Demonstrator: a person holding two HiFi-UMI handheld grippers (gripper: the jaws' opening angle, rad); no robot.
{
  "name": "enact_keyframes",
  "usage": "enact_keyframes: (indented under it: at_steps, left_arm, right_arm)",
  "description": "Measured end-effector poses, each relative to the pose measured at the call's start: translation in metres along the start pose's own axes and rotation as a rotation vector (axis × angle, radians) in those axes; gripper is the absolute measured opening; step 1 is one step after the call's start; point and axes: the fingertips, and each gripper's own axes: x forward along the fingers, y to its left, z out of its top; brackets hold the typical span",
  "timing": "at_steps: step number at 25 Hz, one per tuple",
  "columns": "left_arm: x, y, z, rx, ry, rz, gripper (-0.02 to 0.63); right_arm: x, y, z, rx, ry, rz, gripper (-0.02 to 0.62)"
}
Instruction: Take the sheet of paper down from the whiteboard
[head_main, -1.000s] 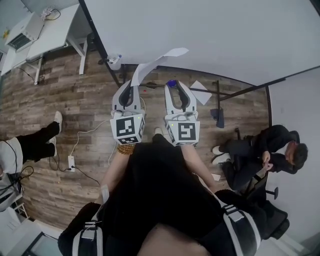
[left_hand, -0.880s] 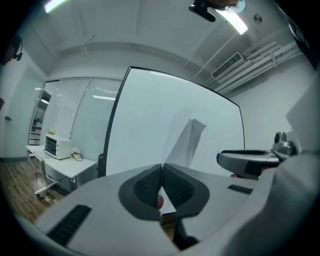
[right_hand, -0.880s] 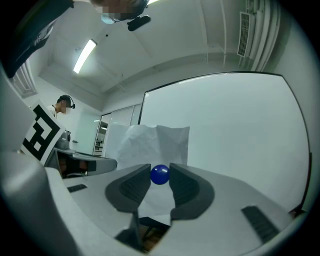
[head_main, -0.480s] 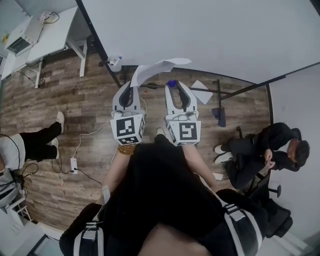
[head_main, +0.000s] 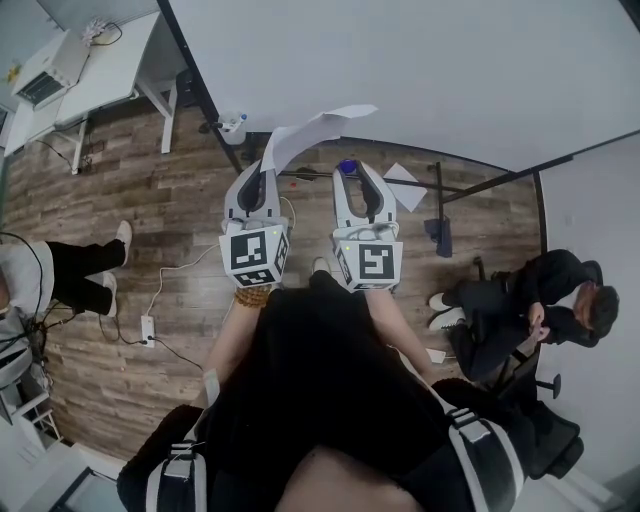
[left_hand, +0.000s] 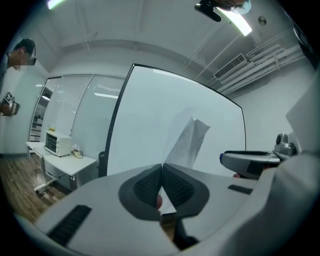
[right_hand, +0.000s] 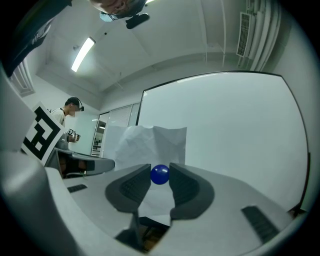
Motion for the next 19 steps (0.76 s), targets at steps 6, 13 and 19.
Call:
enact_keyframes:
  at_steps: [6, 13, 19]
  left_arm:
    - [0.007, 0.001, 0.003, -0.030, -0.011, -0.012, 0.008]
    - [0.012, 0.001, 0.006, -0.048, -0.022, -0.012, 0.008]
    - [0.019, 0.000, 0.005, -0.049, -0.025, -0.009, 0.008]
  right_arm:
    - [0.007, -0.009, -0.001, 0.004, 0.008, -0.018, 0.112]
    - [0.010, -0.013, 0.000, 0.006, -0.003, -0.018, 0.112]
    - [0.017, -0.019, -0.002, 0.012, -0.007, -0.016, 0.112]
